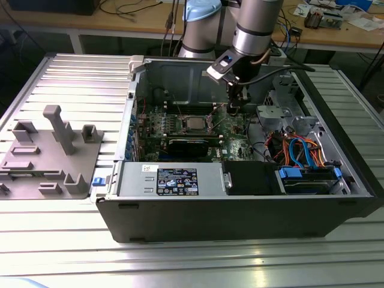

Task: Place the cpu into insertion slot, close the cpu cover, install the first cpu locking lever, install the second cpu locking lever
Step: 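Close the cpu cover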

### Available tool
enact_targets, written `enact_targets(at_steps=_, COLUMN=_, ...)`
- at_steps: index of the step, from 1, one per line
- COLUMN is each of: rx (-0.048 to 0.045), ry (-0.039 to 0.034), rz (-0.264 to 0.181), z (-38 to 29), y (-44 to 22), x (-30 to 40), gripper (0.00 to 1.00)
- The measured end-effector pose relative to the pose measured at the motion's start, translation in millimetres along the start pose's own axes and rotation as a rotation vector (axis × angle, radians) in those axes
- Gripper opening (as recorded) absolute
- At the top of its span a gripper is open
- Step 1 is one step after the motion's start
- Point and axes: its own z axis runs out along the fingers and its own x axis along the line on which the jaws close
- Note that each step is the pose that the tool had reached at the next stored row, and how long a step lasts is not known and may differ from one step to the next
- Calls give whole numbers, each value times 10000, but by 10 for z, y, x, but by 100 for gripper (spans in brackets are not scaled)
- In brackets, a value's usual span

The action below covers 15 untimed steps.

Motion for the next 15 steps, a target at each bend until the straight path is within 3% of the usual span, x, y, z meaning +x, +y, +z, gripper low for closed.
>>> enact_targets(at_steps=15, rx=0, ry=0, rz=-1, z=1, y=-26, x=2, gripper=11)
